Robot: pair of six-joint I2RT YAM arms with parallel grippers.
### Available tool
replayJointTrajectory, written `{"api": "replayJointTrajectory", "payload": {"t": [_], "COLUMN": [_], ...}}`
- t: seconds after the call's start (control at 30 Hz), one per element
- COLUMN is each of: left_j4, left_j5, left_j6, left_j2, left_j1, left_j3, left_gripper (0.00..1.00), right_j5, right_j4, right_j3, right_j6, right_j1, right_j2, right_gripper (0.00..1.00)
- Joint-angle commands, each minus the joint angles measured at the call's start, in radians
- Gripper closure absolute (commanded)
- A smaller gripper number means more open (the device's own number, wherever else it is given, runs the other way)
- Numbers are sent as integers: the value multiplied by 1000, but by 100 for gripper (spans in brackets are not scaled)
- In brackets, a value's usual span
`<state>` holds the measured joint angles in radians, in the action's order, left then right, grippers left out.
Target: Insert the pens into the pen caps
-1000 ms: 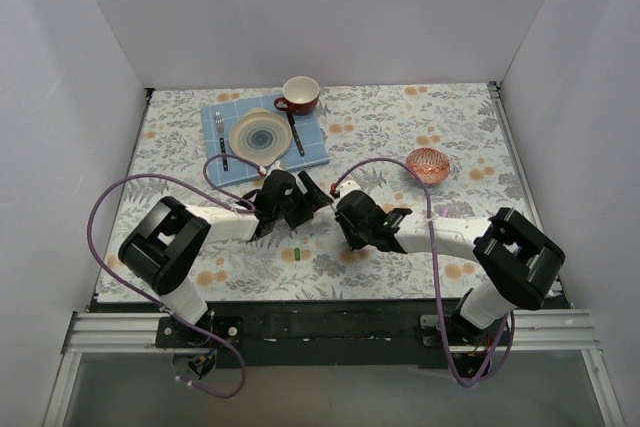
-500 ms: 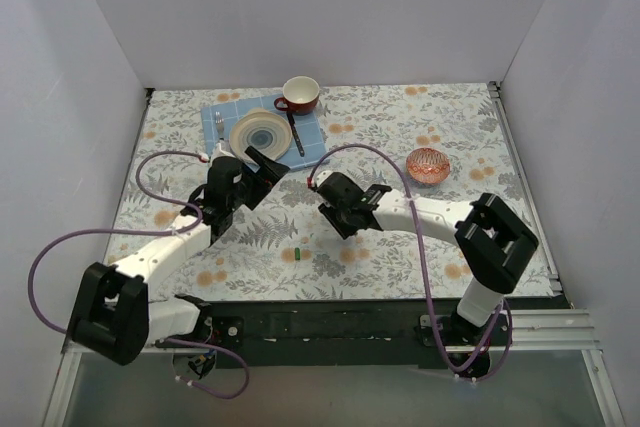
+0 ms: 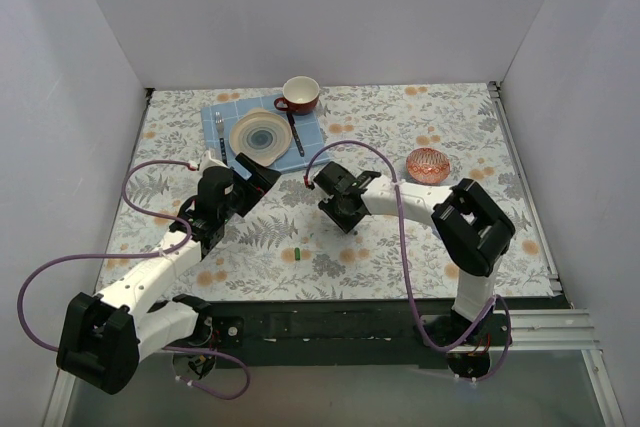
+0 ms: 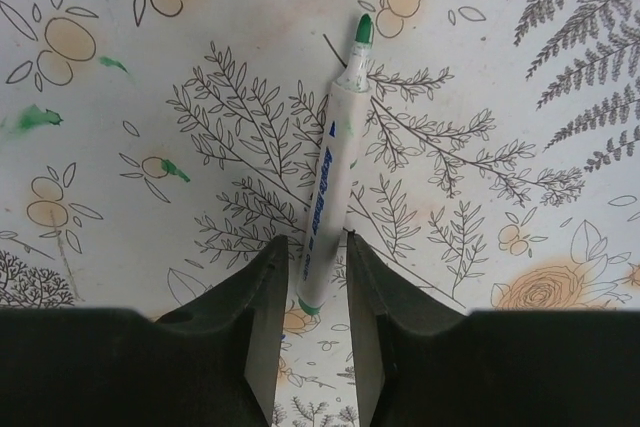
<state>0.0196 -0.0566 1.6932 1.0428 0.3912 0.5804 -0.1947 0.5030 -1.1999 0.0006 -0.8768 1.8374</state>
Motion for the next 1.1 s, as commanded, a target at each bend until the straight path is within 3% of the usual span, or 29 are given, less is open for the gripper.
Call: {"api": "replayJointTrajectory", "payload": {"t": [0.0,0.13,0.37,0.63,0.7,0.73,0.77,1.07], "left_j4": [17,17,2,-13,-14,-14,-42,-208], "left_j5": [-28,-38,-25,-15,-18,-17,-12,106], "left_j6": [-26,-27,-7,5,3,2,0,71], "left_j2": [-12,-9,-6,3,0,2,3,146], "left_j1": [0,1,1,1,1,0,1,57], "left_j3": [6,4,-20,-37,-42,-53,-62,-117], "left_gripper": [10,10,10,10,10,11,11,19], "right_j5": [50,64,-6,-29,-49,-55,-58,-72], "right_j4": [46,68,126,128,131,128,121,6], "right_j3": [-47,-59,-70,-47,-46,-44,-43,5], "right_j6": [-25,-14,41,91,104,108,116,139], "right_j1": [7,7,6,-19,-21,-22,-22,-19], "right_j2": [22,49,89,105,114,117,117,-33], "right_gripper": [64,65,76,78,86,97,99,99]}}
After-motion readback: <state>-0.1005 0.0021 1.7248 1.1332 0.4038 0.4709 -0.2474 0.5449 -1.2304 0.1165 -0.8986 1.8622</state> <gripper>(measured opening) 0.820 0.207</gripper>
